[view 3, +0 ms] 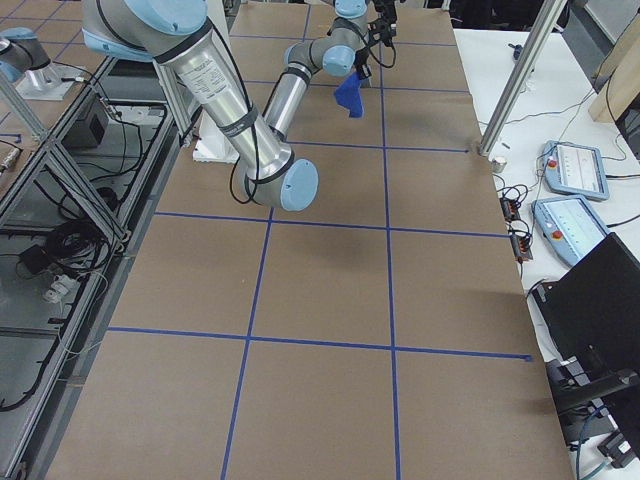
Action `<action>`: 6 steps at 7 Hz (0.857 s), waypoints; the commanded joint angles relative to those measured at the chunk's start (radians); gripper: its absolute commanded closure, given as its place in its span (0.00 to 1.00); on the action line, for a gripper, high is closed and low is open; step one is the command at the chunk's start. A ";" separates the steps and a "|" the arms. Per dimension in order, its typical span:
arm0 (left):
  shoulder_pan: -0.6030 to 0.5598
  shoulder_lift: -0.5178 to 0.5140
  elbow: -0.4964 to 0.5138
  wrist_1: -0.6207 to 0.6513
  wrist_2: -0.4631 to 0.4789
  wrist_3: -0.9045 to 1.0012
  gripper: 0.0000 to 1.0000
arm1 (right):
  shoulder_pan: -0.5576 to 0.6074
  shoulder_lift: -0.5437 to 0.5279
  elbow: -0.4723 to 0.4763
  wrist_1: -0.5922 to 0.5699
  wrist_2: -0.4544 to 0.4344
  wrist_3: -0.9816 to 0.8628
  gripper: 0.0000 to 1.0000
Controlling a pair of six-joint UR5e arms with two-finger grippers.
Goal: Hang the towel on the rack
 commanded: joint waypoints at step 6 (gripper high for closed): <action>0.099 -0.022 0.011 -0.291 0.069 -0.221 0.02 | -0.029 0.029 -0.209 0.629 -0.002 0.431 1.00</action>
